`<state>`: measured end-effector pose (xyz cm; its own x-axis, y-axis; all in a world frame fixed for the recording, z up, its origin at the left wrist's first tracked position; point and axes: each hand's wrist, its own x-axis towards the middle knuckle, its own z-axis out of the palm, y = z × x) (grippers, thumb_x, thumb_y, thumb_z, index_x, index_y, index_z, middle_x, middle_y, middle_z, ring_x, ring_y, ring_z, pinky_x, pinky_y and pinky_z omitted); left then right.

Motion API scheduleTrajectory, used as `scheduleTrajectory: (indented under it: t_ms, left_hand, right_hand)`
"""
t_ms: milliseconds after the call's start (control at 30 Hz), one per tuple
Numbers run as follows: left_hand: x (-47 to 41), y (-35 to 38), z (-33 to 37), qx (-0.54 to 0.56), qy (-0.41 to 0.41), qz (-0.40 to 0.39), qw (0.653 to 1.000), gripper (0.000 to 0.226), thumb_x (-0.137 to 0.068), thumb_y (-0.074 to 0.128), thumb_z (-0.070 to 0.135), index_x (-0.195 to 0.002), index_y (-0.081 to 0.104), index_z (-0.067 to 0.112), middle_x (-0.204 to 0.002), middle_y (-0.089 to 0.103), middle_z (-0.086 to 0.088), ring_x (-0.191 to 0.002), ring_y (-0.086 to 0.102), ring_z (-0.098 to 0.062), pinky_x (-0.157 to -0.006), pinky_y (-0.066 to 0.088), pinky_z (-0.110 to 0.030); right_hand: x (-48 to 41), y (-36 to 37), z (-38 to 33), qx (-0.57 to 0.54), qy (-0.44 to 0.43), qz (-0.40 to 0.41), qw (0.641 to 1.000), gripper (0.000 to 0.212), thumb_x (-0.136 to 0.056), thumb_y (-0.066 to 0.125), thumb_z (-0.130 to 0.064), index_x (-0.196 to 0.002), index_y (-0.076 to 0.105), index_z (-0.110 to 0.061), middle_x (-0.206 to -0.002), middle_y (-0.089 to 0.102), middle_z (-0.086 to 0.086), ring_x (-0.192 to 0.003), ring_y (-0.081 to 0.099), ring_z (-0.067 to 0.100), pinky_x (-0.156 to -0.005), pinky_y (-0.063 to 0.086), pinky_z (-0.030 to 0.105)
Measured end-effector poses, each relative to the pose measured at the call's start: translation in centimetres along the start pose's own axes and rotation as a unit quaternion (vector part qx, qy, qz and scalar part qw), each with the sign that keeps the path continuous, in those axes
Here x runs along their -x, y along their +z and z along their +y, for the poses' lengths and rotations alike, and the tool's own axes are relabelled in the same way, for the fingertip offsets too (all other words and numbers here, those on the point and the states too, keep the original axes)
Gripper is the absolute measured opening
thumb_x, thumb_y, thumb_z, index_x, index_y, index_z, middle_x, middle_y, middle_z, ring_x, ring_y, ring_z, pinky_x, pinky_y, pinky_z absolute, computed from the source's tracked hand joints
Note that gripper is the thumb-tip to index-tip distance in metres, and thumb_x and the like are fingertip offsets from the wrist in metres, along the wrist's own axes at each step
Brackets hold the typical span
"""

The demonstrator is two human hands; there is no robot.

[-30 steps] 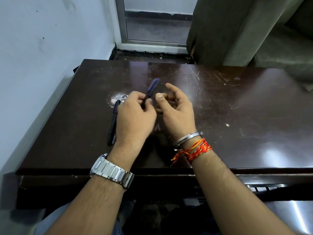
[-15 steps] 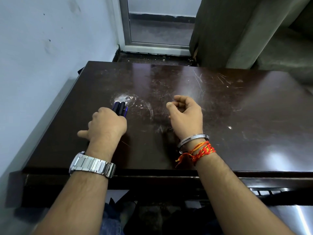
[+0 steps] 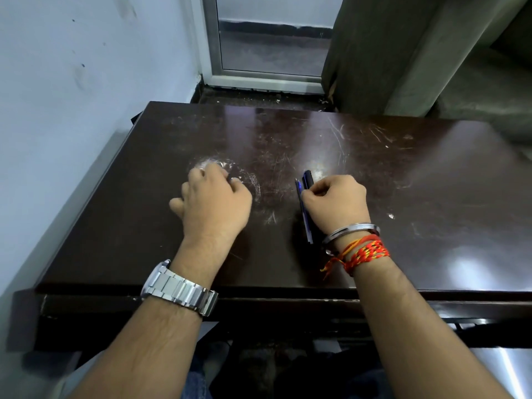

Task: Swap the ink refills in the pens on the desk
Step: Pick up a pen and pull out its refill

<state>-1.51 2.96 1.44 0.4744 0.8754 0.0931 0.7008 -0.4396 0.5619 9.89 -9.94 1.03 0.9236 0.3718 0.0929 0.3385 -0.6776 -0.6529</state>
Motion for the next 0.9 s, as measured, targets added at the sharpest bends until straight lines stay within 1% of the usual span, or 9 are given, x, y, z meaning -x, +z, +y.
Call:
scheduleTrajectory:
  t_ms: [100,233,333,433,533,667,733,833,900]
  left_hand:
    - [0.6,1.0,0.3,-0.002,0.068,-0.043,0.997,0.025,-0.088,0.06,0.037,-0.112,0.06,0.029,-0.116,0.056,0.002,-0.111,0.055,-0.023,-0.092,0.032,-0.044]
    - [0.6,1.5,-0.1,-0.047,0.068,-0.075,0.994,0.022,-0.085,0.071,0.032,-0.104,0.062,0.033,-0.109,0.052,0.005,-0.103,0.054,-0.02,-0.084,0.026,-0.036]
    - [0.4,1.4,-0.4,-0.047,0.054,-0.064,0.995,0.016,-0.085,0.072,0.027,-0.091,0.058,0.032,-0.104,0.052,0.005,-0.087,0.044,-0.015,-0.082,0.024,-0.035]
    - [0.2,1.3,-0.5,-0.048,0.047,-0.052,0.996,0.016,-0.085,0.072,0.023,-0.091,0.059,0.03,-0.104,0.058,0.003,-0.085,0.044,-0.015,-0.083,0.027,-0.036]
    - [0.2,1.4,-0.5,-0.05,0.043,-0.04,0.997,0.015,-0.085,0.071,0.02,-0.092,0.06,0.028,-0.104,0.058,0.002,-0.084,0.043,-0.015,-0.083,0.026,-0.036]
    - [0.0,1.5,-0.7,-0.058,0.035,-0.014,0.998,0.02,-0.082,0.068,0.011,-0.091,0.061,0.027,-0.104,0.059,0.001,-0.082,0.043,-0.016,-0.081,0.025,-0.035]
    - [-0.2,1.5,-0.8,-0.056,0.029,-0.002,0.998,0.02,-0.082,0.066,0.009,-0.093,0.063,0.026,-0.104,0.06,0.0,-0.081,0.044,-0.016,-0.081,0.026,-0.035]
    - [-0.4,1.4,-0.8,-0.051,0.022,0.013,0.998,0.02,-0.081,0.066,0.008,-0.095,0.065,0.023,-0.103,0.062,-0.001,-0.081,0.045,-0.016,-0.081,0.026,-0.036]
    - [-0.4,1.5,-0.8,-0.054,0.024,0.023,0.998,0.02,-0.081,0.066,0.009,-0.096,0.064,0.022,-0.102,0.062,-0.001,-0.079,0.045,-0.016,-0.08,0.027,-0.036]
  right_hand:
    - [0.1,0.2,-0.1,0.026,-0.004,-0.017,0.999,0.013,-0.08,0.065,-0.022,-0.075,0.074,-0.014,-0.077,0.071,0.004,-0.076,0.064,0.019,-0.07,0.042,0.019]
    - [0.0,0.2,0.1,0.031,0.007,-0.009,0.999,0.011,-0.078,0.064,-0.02,-0.078,0.073,-0.015,-0.085,0.072,0.008,-0.075,0.063,0.022,-0.07,0.042,0.019]
    - [-0.1,0.2,0.2,0.035,0.015,-0.001,0.999,0.008,-0.078,0.063,-0.019,-0.076,0.071,-0.016,-0.085,0.071,0.01,-0.071,0.058,0.021,-0.069,0.04,0.019]
    - [-0.2,0.3,0.5,0.049,0.018,0.007,0.999,0.009,-0.079,0.062,-0.017,-0.081,0.069,-0.011,-0.087,0.069,0.011,-0.07,0.054,0.021,-0.068,0.04,0.021]
    - [-0.5,0.6,0.7,0.08,0.031,-0.025,0.996,0.016,-0.081,0.063,-0.019,-0.091,0.067,-0.007,-0.094,0.065,0.014,-0.072,0.053,0.024,-0.067,0.044,0.026]
    - [-0.9,0.9,0.9,0.088,0.045,-0.052,0.994,0.019,-0.085,0.061,-0.019,-0.096,0.068,-0.004,-0.094,0.066,0.015,-0.07,0.055,0.024,-0.066,0.046,0.026]
    - [-0.9,0.9,1.0,0.082,0.042,-0.042,0.995,0.018,-0.085,0.059,-0.018,-0.093,0.068,-0.004,-0.092,0.067,0.015,-0.07,0.056,0.025,-0.066,0.046,0.026]
    - [-0.7,0.9,0.8,0.07,0.017,-0.007,0.997,0.018,-0.084,0.057,-0.019,-0.084,0.068,-0.005,-0.085,0.067,0.014,-0.069,0.054,0.025,-0.065,0.041,0.024]
    - [-0.4,0.9,0.4,0.036,-0.01,0.013,0.999,0.016,-0.084,0.059,-0.021,-0.079,0.068,-0.008,-0.078,0.068,0.008,-0.07,0.057,0.021,-0.063,0.041,0.021]
